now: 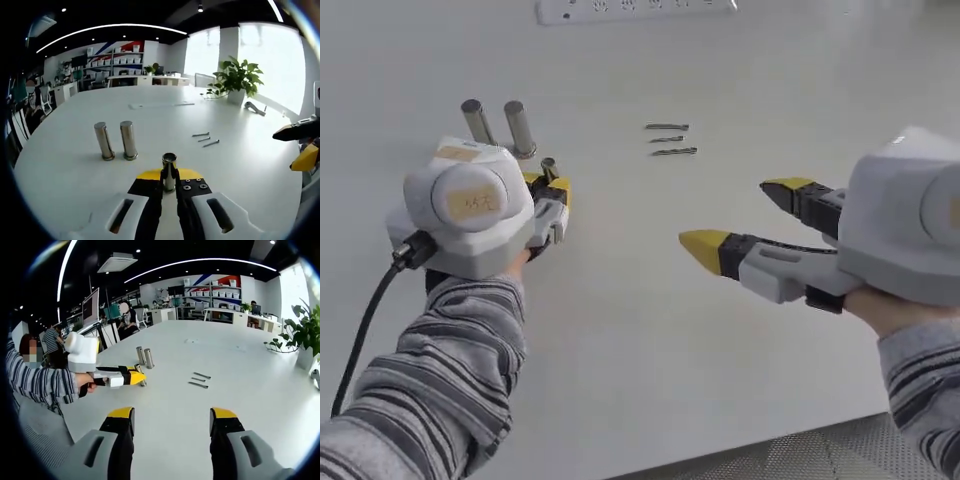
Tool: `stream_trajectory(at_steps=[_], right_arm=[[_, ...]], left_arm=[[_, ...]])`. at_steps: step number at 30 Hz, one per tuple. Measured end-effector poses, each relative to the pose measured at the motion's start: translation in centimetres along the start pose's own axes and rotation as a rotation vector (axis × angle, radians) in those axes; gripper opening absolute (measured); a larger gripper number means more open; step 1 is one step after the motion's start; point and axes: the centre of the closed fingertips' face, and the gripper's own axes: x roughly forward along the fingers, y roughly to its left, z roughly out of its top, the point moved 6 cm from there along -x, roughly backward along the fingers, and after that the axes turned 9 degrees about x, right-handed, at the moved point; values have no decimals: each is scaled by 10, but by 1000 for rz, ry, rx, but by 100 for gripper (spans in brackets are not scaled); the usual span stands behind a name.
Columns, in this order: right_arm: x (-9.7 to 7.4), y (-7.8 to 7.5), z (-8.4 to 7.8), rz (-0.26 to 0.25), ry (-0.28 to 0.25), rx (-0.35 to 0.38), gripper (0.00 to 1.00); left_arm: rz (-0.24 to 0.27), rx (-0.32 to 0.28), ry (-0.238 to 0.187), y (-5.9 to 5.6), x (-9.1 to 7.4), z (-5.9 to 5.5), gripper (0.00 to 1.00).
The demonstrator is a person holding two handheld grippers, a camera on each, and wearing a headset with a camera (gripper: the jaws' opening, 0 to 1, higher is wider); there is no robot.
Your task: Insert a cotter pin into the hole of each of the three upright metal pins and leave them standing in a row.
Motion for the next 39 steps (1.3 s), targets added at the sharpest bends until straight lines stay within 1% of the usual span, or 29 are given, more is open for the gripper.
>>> stream_trajectory(at_steps=[2,6,7,9,13,14,16,18,19,20,22,25,31,34,36,37,39], right_arm=[[0,-1,0,-2,-1,1,58],[-2,-1,-1,-8,-4,5,58],[-3,-3,-1,-16,-4,8,58],[-4,-5,-1,-17,-5,14,57],[-4,-7,-1,-17,-8,37,55],[-4,-7,-2,-17,-7,38,55],[-4,-8,-1,-19,-7,37,55],[-3,-9,-1,-23,-8,34,55],[-3,-9,-1,-21,-7,36,55],[-3,-10,-1,-20,-6,37,55],[-2,-10,0,-16,0,33,55],[-2,-12,2,-11,8,16,54],[2,-17,15,10,28,-24,51],[6,-19,24,36,47,-61,48],[10,-23,31,46,64,-85,46],[12,-24,36,59,70,-106,45],[18,-28,45,68,77,-131,43]], left_arm=[[-1,7,-6,-3,0,-1,5],[-3,17,-5,-5,1,-1,5],[-2,23,-5,-5,1,-1,5],[-1,32,-6,-6,1,-2,5],[6,21,-8,-7,2,-2,6],[4,17,-5,-9,3,-3,6],[18,24,8,-9,4,-4,6],[22,9,22,-9,4,-7,6],[22,-4,40,-10,4,-9,7],[20,-5,49,-11,5,-12,8],[15,5,63,-12,3,-15,9],[5,35,59,-13,-2,-14,13],[1,31,48,-9,-7,-9,22],[2,35,41,-7,-11,-7,25],[-7,36,28,-6,-15,-3,29],[-24,24,18,-7,-17,0,32],[-31,26,13,-7,-21,2,36]])
